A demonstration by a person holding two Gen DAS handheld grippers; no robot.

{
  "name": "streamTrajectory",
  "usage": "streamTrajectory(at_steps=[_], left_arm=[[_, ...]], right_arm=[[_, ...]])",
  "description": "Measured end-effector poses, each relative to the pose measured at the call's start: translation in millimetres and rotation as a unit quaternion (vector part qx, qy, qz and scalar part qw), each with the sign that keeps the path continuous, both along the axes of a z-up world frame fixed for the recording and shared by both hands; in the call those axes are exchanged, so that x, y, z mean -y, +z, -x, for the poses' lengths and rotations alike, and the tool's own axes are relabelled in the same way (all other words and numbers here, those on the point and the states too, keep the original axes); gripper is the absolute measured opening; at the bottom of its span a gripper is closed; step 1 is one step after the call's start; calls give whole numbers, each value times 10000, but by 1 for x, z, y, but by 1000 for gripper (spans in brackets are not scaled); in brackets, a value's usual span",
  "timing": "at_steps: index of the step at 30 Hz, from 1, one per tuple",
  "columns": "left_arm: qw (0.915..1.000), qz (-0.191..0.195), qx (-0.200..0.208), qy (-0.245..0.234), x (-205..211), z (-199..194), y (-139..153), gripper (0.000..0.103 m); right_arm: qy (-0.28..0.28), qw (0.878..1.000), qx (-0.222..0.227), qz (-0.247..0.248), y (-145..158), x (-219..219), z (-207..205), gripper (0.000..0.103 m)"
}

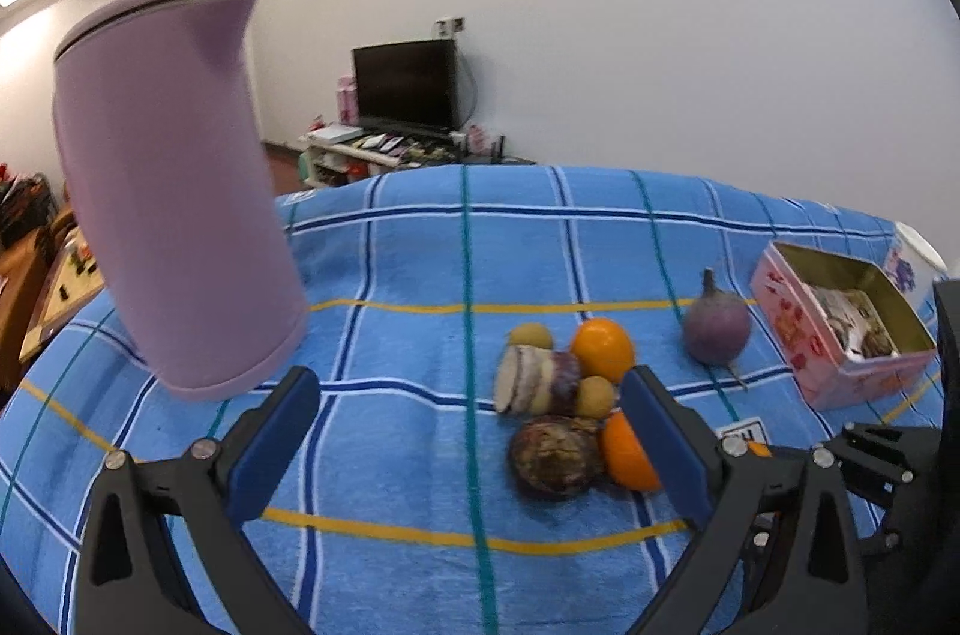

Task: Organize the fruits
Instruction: 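Move both grippers back toward the oranges beside the turnip, then grasp a large orange with the left gripper while the right gripper grasps another orange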

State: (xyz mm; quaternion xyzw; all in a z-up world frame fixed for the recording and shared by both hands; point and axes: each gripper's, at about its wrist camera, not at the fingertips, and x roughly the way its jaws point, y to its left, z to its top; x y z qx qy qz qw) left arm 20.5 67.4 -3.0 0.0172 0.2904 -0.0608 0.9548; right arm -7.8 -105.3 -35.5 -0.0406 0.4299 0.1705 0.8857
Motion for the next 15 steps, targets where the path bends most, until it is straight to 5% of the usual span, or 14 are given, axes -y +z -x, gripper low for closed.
streamTrajectory(at_steps=[8, 15], left_arm=[[9928, -13, -88, -1199, 37, 12, -3, 81], [9876, -255, -571, -1438, 70, -3, -14, 68]], right_arm=[[-671, 9956, 573, -324, 28, 52, 19, 45], [-1064, 9872, 1094, -460, 53, 80, 30, 46]])
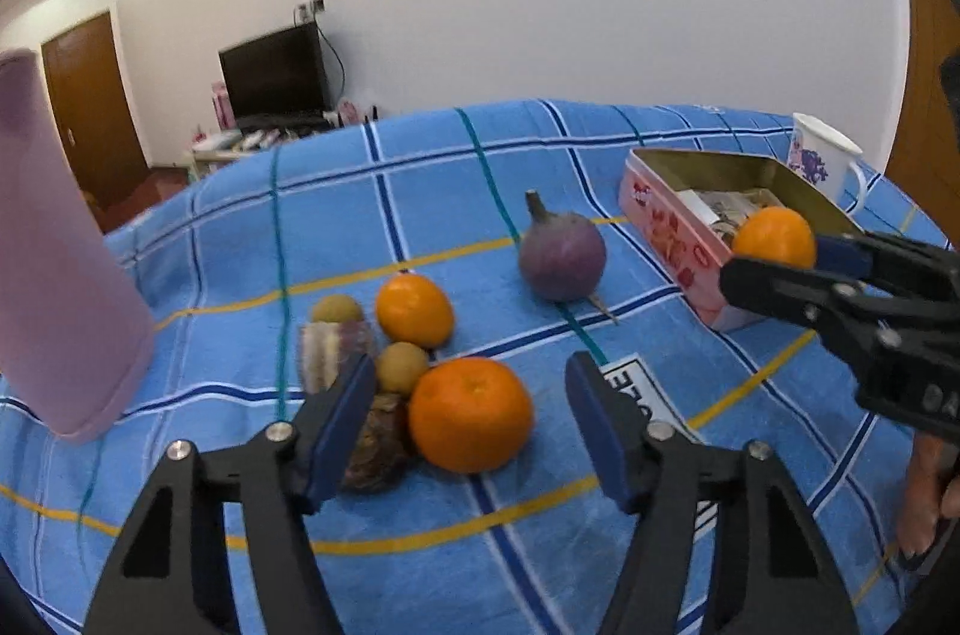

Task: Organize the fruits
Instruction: 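Grasp a large orange with the left gripper while the right gripper grasps another orange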

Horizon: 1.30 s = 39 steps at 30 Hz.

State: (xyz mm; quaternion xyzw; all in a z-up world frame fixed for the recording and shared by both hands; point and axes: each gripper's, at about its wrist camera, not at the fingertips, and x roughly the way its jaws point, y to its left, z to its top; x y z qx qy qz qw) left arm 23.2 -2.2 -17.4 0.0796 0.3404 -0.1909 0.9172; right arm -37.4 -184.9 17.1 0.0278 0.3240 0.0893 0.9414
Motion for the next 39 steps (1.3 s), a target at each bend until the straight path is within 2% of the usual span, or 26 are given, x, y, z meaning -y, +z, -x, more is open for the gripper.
streamTrajectory(at_steps=[3, 7, 9, 11, 15, 20, 26, 33, 39], left_arm=[[9991, -128, -389, 111, 7, -13, -10, 65], [9981, -443, -409, 88, 19, -15, -16, 64], [9976, -559, -405, 86, 23, -15, -17, 60], [9976, -538, -404, 160, 20, -15, -17, 50], [9980, -450, -408, 161, 16, -13, -15, 49], [9989, -376, -142, 259, 11, -7, -9, 49], [9961, -103, 452, 757, -8, 6, 6, 49], [9920, 6, 711, 1041, -17, 13, 12, 49], [9912, 127, 768, 1073, -19, 19, 15, 49]], right_arm=[[61, 9999, -55, -104, 1, 1, -1, 46], [111, 9998, -73, -167, 3, 6, 2, 46], [103, 9998, -60, -163, 3, 8, 3, 46], [78, 9998, -66, -166, 2, 7, 3, 46], [66, 9998, -100, -175, 0, 5, 1, 46], [40, 10000, 16, -40, 0, 0, 3, 46], [-57, 9996, 264, 102, 3, 0, 7, 46], [-8, 9997, 223, 95, -2, -3, 6, 46], [20, 9994, 300, 177, -1, -7, 9, 46]])
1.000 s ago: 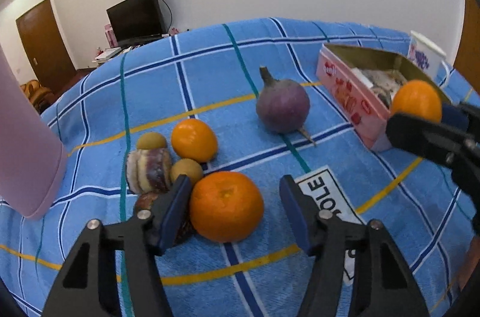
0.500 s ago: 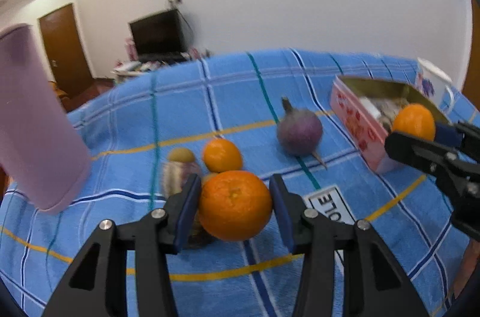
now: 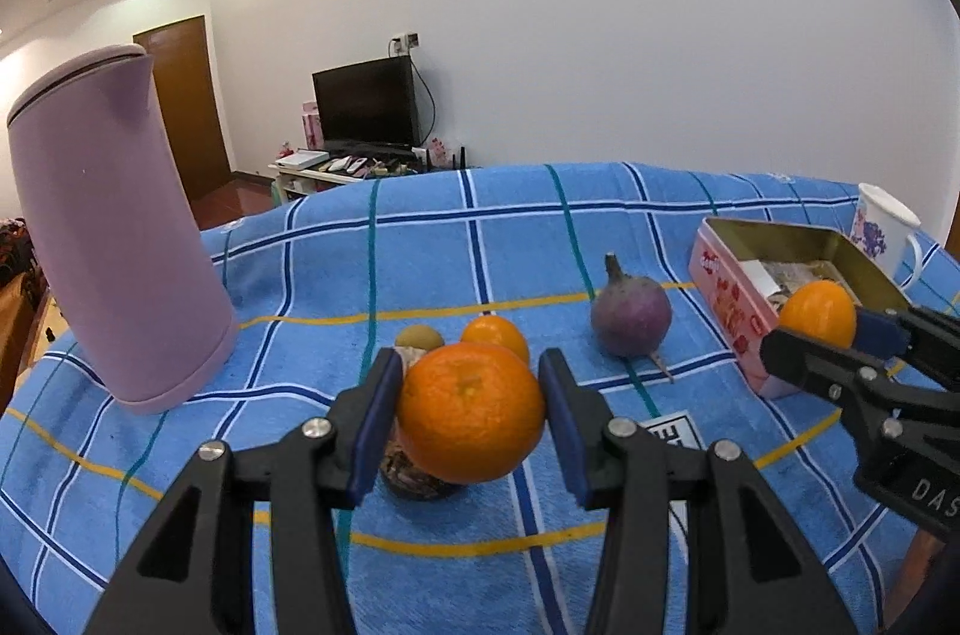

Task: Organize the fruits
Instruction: 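Grasp a large orange with the left gripper while the right gripper grasps another orange, then carry both oranges into the pink tin box and release them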

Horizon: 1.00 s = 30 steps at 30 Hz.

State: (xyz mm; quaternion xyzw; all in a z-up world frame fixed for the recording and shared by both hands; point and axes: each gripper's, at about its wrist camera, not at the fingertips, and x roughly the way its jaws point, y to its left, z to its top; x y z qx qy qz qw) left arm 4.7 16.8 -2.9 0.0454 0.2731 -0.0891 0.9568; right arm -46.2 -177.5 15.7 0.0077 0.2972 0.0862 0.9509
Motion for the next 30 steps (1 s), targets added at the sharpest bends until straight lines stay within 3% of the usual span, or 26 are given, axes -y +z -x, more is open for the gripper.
streamTrajectory(at_steps=[19, 30], left_arm=[[9996, 260, -98, -51, 7, 1, -2, 49], [9993, 254, -76, -272, 30, 4, -1, 49]], right_arm=[[-88, 9999, 76, 37, 3, 3, 1, 46], [-402, 9981, 322, 335, 10, 15, 1, 46]])
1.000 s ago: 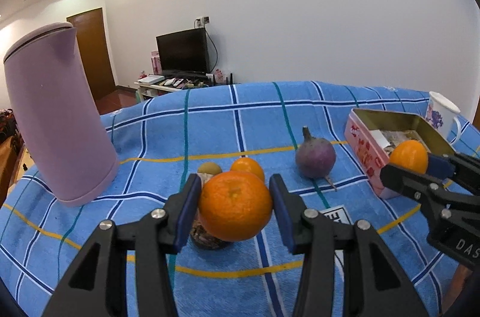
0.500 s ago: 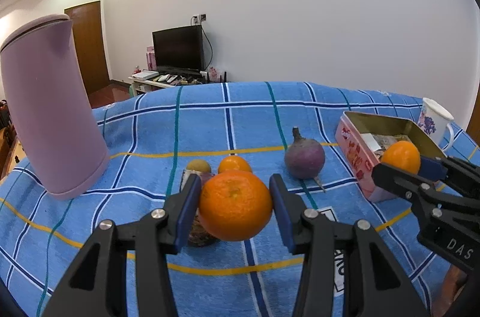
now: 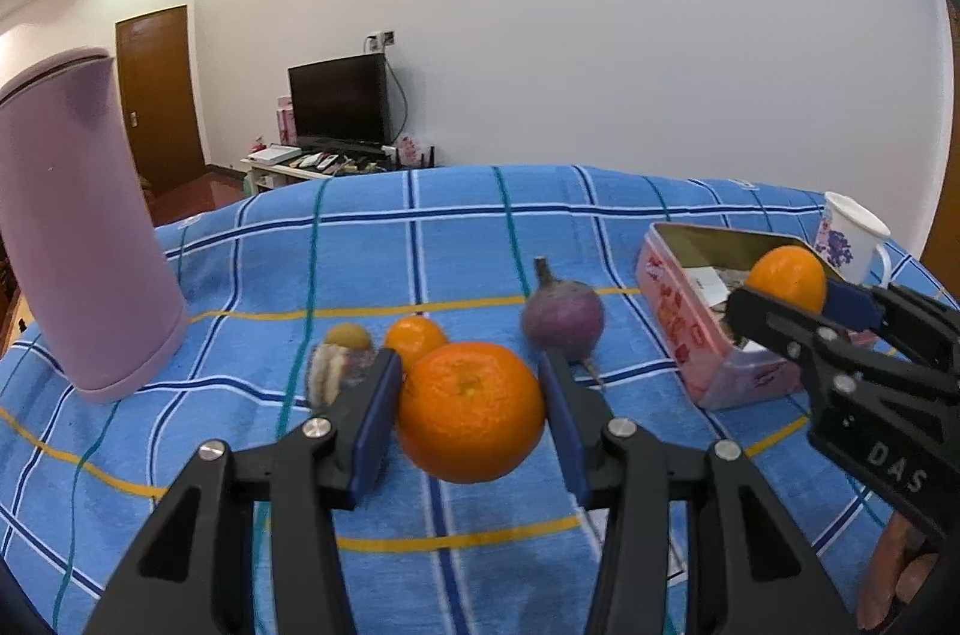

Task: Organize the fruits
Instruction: 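Carry both oranges into the pink tin box and release them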

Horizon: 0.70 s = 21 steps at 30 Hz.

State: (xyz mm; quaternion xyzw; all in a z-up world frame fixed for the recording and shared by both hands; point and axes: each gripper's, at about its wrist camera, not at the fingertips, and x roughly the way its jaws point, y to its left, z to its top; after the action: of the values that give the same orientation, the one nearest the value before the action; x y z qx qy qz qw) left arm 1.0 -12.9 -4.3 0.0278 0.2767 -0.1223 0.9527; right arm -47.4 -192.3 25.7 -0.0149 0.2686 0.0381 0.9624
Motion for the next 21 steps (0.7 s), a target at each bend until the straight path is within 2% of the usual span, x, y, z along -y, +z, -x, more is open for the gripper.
streamTrajectory(at_steps=[7, 13, 21], left_arm=[[9998, -65, 16, -195, 19, 3, 1, 49], [9994, 62, 29, -334, 36, 3, 7, 49], [9985, 109, 66, -529, 68, -1, 13, 49]], right_arm=[[-216, 9998, -10, 30, 0, 16, -4, 46], [-406, 9991, 30, 97, 1, 32, -4, 46], [-774, 9967, 77, 248, 1, 71, -3, 46]])
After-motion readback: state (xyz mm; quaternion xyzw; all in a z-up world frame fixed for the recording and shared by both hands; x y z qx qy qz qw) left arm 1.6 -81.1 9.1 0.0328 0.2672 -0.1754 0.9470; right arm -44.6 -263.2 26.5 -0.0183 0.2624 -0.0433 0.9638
